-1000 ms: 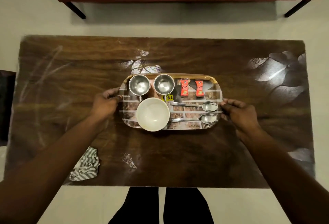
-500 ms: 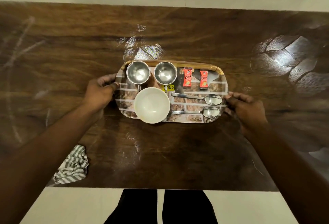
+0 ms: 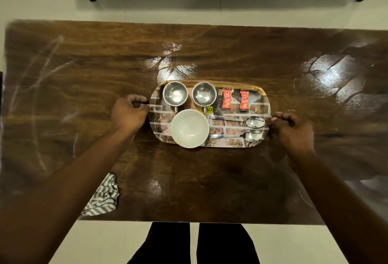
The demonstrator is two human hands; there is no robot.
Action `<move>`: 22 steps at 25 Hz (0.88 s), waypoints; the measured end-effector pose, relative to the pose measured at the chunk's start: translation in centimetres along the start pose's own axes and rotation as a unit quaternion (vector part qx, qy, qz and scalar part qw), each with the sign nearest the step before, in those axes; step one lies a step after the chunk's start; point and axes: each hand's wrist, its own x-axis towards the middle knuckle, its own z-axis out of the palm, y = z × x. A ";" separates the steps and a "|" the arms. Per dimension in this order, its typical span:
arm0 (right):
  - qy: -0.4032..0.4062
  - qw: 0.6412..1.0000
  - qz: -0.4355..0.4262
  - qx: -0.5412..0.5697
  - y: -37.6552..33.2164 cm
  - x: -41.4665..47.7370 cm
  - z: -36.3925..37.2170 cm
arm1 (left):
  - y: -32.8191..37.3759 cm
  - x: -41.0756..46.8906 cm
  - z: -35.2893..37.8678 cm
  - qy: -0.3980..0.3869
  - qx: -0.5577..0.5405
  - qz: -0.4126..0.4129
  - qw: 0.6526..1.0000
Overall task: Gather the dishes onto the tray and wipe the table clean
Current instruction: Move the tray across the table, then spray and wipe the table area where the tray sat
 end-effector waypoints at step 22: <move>-0.103 0.903 -0.403 -0.109 -10.7 -33.0 -2.3 | 3.9 -29.2 -17.4 0.041 -0.073 0.249 0.965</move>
